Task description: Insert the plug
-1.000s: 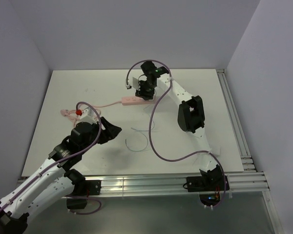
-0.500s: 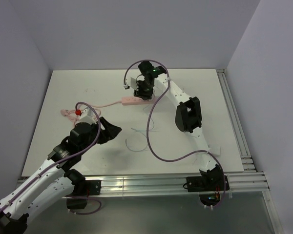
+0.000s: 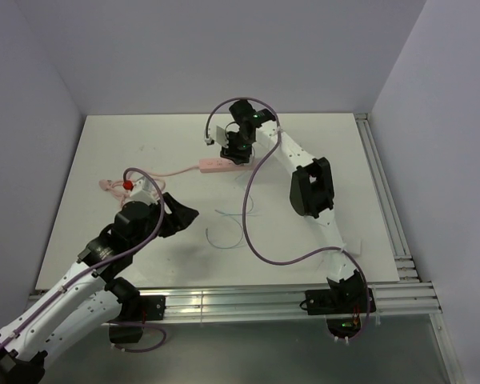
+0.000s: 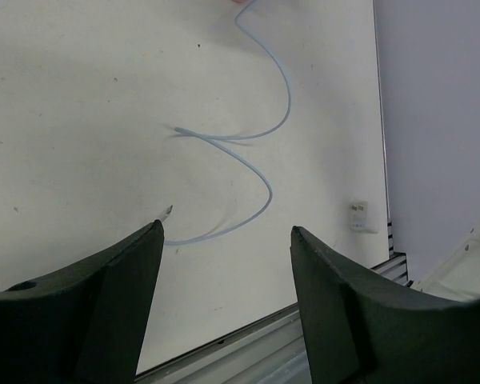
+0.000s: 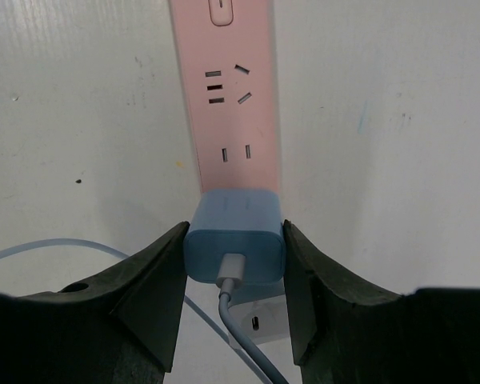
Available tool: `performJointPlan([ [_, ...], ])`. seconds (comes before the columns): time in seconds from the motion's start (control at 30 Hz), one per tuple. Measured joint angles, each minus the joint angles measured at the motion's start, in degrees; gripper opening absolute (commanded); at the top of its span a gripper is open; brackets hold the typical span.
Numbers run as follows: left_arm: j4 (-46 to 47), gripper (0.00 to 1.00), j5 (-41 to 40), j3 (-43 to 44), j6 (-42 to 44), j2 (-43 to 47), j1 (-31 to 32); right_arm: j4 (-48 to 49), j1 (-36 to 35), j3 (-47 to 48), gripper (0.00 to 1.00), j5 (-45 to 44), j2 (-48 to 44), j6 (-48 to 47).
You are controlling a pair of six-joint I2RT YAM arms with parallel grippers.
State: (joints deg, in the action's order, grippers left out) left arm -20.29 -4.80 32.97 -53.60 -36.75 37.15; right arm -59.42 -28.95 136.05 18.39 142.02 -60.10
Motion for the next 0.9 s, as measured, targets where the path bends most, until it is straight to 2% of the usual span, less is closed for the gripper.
performJointPlan([
  [0.23, -0.11, 0.7, 0.02, 0.0, 0.17, 0.85, 0.0, 0.85, -0.46, -0.83, 0.0, -0.87, -0.48, 0.57],
  [0.4, -0.04, 0.7, 0.07, 0.0, 0.17, 0.26, 0.0, 5.73, -1.07, -7.5, 0.0, -2.51, -3.82, 0.46],
  [0.57, -0.09, 0.7, 0.31, 0.0, 0.15, 0.17, 0.0, 2.8, -1.2, -2.95, 0.0, -2.47, -1.68, 0.7],
  [0.7, -0.13, 0.7, 0.31, 0.0, 0.15, 0.61, 0.0, 3.52, -1.18, -4.31, 0.0, -2.49, -2.29, 0.68],
  [0.83, -0.07, 0.69, 0.37, 0.0, 0.13, 1.07, 0.0, 0.35, -1.18, 0.59, 0.0, -2.16, 0.24, 1.18],
  [0.9, -0.07, 0.69, 0.44, 0.0, 0.13, 0.74, 0.0, 2.34, -1.16, -2.67, 0.0, -2.01, -1.14, 1.16],
])
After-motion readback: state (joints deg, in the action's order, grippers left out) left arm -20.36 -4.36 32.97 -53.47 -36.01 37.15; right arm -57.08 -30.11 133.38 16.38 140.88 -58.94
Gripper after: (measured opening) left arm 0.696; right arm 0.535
